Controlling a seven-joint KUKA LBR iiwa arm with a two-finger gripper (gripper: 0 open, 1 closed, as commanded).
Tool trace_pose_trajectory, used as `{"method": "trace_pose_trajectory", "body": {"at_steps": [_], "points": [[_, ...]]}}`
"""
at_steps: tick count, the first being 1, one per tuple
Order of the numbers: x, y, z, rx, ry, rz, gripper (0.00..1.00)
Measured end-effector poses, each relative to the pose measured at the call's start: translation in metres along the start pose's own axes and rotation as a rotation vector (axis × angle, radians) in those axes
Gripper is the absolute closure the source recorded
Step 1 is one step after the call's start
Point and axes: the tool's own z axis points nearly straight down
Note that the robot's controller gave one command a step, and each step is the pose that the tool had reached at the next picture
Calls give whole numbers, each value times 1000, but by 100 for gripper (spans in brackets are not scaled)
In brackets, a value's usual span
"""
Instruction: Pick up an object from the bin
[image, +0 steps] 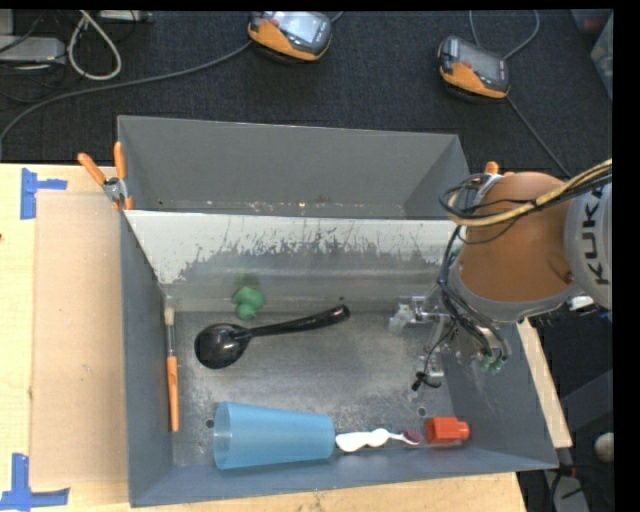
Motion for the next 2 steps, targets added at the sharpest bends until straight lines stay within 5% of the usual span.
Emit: {"method": "trace_pose_trajectory", "body": {"at_steps": [1,2], "points": [[-2,0,-4,1,-8,-3,0],[50,24,31,0,-1,7,0]]}}
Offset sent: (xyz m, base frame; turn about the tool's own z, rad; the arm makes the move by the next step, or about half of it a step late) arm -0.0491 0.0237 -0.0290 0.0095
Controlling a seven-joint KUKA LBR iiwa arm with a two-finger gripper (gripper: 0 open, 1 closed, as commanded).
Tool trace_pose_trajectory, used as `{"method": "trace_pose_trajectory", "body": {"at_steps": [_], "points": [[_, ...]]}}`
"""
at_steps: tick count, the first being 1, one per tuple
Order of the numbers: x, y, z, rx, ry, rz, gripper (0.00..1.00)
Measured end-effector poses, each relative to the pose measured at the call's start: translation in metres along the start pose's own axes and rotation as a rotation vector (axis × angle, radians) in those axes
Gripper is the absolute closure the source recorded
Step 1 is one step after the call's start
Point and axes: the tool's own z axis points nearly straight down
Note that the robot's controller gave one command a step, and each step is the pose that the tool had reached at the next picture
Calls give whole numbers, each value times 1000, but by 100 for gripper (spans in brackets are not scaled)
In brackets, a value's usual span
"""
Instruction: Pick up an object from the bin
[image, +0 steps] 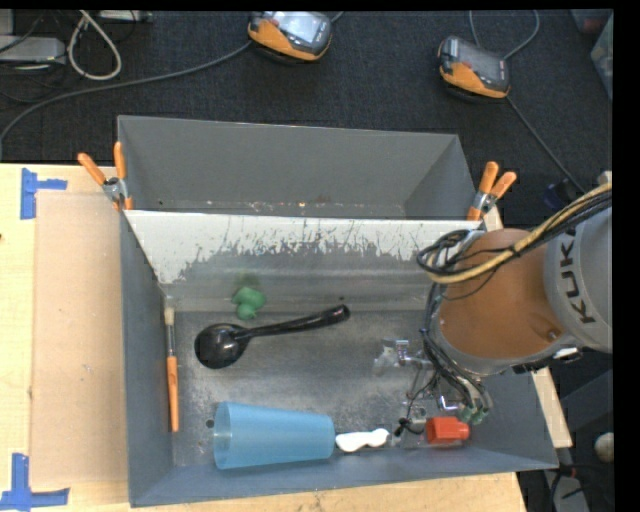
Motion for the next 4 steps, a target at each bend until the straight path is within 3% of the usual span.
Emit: {"method": "trace_pose_trajectory", "body": {"at_steps": [1,2,3,4], "points": [[3,5,13,2,-12,-38,0],[6,19,26,-1,-1,50,0],[1,13,77,0,-24,85,0],[4,13,79,-1,-11,124,100]]}}
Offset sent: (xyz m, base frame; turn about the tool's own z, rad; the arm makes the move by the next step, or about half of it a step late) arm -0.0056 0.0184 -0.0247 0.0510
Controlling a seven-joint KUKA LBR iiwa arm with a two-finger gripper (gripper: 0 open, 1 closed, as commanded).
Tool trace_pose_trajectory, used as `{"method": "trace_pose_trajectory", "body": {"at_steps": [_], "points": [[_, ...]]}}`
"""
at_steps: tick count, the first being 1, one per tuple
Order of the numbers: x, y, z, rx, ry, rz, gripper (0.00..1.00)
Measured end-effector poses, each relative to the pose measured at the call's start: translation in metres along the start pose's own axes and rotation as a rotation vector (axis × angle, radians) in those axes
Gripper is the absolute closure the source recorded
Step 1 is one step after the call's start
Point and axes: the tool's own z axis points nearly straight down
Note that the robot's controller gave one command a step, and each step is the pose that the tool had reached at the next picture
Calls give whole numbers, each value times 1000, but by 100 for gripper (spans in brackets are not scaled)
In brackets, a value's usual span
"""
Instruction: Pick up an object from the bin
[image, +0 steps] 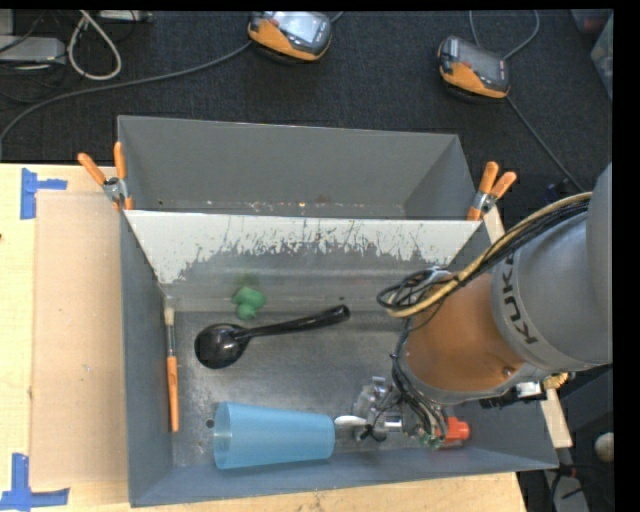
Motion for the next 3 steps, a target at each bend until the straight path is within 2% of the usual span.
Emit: {"method": "trace_pose_trajectory", "body": {"at_steps": [1,2,3], "points": [[0,0,0,0,0,9,100],[0,0,-60,0,2,4,100],[2,0,-48,0,9,4,100]]}}
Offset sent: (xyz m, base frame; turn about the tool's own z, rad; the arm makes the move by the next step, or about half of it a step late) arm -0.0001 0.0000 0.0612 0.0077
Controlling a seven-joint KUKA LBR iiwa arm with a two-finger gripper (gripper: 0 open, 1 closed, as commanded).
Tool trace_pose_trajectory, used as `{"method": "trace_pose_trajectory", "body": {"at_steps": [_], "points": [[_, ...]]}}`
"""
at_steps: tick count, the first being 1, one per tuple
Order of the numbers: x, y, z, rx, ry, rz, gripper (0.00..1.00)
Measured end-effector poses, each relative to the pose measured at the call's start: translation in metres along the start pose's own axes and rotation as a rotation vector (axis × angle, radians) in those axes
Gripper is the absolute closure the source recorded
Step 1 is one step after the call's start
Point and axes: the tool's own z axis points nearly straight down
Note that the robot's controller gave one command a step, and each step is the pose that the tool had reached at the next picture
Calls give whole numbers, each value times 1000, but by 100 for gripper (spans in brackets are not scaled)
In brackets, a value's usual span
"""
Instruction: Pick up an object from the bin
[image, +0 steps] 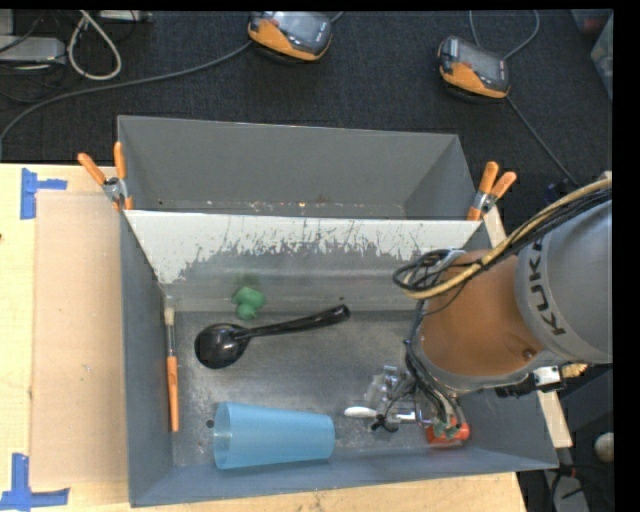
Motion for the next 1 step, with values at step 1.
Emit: {"method": "trace_pose_trajectory", "body": {"at_steps": [1], "points": [[-1,0,-74,-1,-5,-5,100]]}}
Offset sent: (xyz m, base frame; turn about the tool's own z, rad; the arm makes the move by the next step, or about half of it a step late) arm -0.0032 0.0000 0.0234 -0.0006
